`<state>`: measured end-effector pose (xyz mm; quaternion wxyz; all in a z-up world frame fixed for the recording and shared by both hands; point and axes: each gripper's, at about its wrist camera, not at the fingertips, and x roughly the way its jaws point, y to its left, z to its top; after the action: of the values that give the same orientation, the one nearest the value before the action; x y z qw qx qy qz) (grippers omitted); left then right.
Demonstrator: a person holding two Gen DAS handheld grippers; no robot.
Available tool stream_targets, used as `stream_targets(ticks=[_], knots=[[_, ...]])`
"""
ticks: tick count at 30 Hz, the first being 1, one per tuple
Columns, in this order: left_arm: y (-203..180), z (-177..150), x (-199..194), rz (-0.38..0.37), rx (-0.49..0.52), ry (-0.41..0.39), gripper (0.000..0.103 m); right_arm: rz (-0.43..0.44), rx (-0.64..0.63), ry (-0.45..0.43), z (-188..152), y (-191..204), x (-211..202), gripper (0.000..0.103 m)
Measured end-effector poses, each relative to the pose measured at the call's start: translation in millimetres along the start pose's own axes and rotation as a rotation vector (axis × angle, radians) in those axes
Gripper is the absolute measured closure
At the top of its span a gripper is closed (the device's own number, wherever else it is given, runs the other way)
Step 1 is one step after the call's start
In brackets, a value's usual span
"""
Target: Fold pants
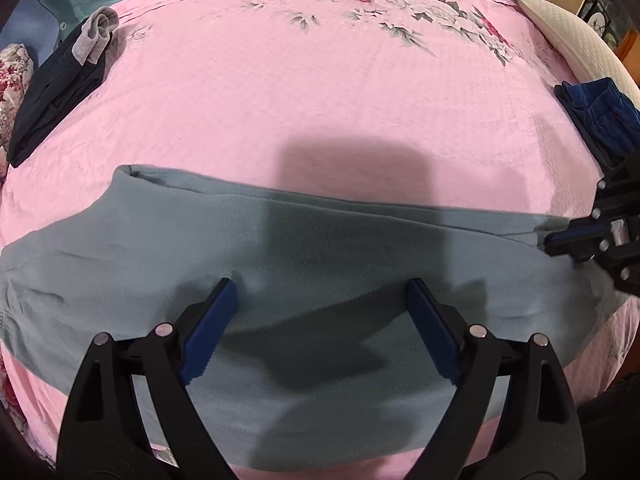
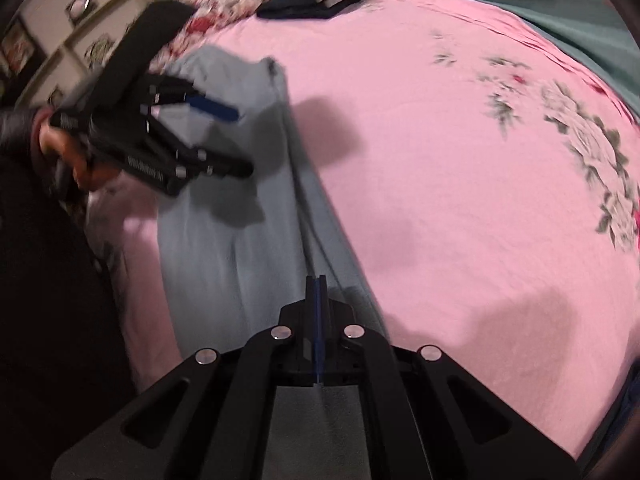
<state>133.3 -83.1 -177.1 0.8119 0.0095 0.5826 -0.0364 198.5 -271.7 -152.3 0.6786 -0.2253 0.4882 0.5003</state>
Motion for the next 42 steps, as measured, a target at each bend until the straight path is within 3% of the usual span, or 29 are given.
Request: stream_targets(ticks=[11, 16, 24, 26, 27, 29, 35, 42], knots=[[-2, -10, -5, 0.032, -0.014, 0.01, 0.015, 0.033, -0.046, -0.023, 9, -5, 3, 0.101], [-2, -15, -7, 0.04, -0.024, 0.012, 0.014, 0.029, -0.086, -0.007, 14, -6, 9, 0.08], [-3, -21, -6, 0.044, -0.063, 0.022, 0.014, 0.036, -0.174, 0.04, 16, -1, 17, 0.082], [-4, -21, -6, 0.047, -0.066, 0.026, 0.014, 0.035, -0.176, 0.048, 18, -1, 19, 0.089], [-4, -21, -6, 0.048, -0.068, 0.027, 0.014, 0.046, -0.157, 0.05, 19, -5, 19, 0.096], [-4, -20, -8, 0.051, -0.071, 0.024, 0.014, 0.057, -0.146, 0.048, 21, -8, 17, 0.1], [-5, -11, -19, 0.047, -0.082, -0.015, 0.013, 0.051, -0.054, -0.044, 22, -26, -9, 0.1], [-15, -5, 5, 0.065, -0.047, 0.037, 0.009, -0.025, 0.063, -0.042, 12, -35, 14, 0.098]])
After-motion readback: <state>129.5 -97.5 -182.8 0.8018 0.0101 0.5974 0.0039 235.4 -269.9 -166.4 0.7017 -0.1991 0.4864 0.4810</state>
